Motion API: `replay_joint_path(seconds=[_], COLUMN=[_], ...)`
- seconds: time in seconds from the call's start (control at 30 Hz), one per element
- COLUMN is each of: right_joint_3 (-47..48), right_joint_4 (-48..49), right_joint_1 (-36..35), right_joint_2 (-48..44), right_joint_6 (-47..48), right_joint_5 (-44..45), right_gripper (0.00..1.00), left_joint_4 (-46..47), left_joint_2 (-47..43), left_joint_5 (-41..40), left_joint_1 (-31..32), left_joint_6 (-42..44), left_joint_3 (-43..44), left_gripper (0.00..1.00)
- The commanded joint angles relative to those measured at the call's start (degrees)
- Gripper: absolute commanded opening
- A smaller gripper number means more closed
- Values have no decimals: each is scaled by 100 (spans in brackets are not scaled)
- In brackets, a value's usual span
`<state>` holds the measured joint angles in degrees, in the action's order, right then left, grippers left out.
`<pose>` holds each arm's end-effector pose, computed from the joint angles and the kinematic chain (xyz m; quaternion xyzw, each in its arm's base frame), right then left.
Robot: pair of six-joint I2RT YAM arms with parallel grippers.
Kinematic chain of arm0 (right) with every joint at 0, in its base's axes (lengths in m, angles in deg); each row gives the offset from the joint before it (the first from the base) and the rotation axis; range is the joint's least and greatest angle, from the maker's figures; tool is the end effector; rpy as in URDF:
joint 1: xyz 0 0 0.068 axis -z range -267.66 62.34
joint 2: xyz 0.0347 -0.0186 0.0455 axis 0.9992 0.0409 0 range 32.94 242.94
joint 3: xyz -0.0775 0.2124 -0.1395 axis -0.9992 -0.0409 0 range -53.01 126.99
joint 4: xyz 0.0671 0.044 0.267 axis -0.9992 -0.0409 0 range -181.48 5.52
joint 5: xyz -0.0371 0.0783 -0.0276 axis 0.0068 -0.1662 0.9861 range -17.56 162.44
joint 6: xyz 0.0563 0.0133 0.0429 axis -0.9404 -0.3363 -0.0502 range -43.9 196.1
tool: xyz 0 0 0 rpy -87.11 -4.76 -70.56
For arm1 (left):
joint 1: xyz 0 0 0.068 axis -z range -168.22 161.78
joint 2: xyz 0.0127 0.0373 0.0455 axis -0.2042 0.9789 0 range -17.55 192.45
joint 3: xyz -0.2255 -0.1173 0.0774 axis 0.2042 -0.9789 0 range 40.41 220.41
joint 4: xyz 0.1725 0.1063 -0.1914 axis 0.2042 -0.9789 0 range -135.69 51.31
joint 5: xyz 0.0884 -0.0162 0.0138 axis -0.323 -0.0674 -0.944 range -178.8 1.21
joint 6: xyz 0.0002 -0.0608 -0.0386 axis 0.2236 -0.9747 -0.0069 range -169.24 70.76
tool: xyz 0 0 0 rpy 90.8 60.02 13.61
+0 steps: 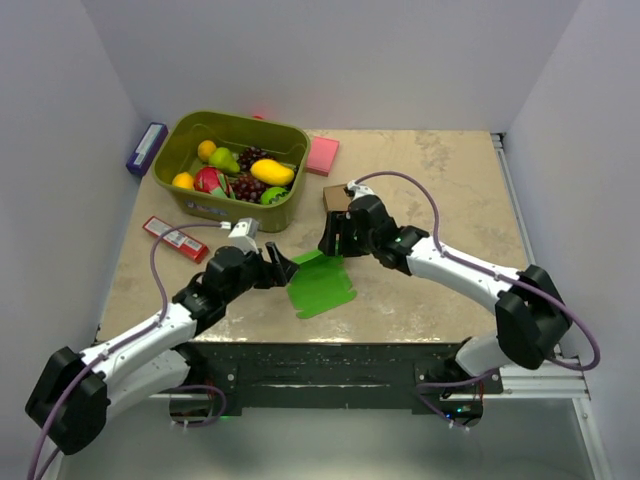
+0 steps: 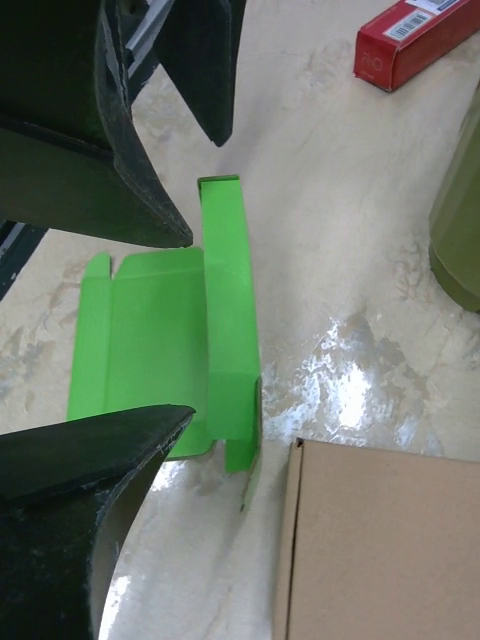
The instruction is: Fold the paper box
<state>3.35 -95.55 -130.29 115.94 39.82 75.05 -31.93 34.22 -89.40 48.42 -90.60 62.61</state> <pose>0.2642 0.2398 0.2220 -0.0397 0.8966 0.2641 0.3531 0.1954 -0.1445 0.1856 -0.0372 0.8321 -0.3449 0.4328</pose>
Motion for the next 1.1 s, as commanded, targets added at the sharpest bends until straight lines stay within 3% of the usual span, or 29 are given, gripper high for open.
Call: replay_joint_path(seconds=[0.0, 0.33, 1.07], right_joint_3=[446, 560, 51], right_joint_4=[246, 149, 940], right_joint_1=[123, 238, 484], right_joint_2=[277, 717, 972], right_joint_6=[375, 472, 41], right_joint_5=[-419, -490, -1175], right_gripper=[66, 62, 51], left_joint_4=[395, 1028, 2083], left_joint_2=[315, 606, 1072], left_joint_5=[376, 421, 86], left_joint_1=[-280, -447, -535], left_joint_6=[14, 14, 146], left_joint_3=[-92, -286, -681], left_gripper=[77, 68, 51])
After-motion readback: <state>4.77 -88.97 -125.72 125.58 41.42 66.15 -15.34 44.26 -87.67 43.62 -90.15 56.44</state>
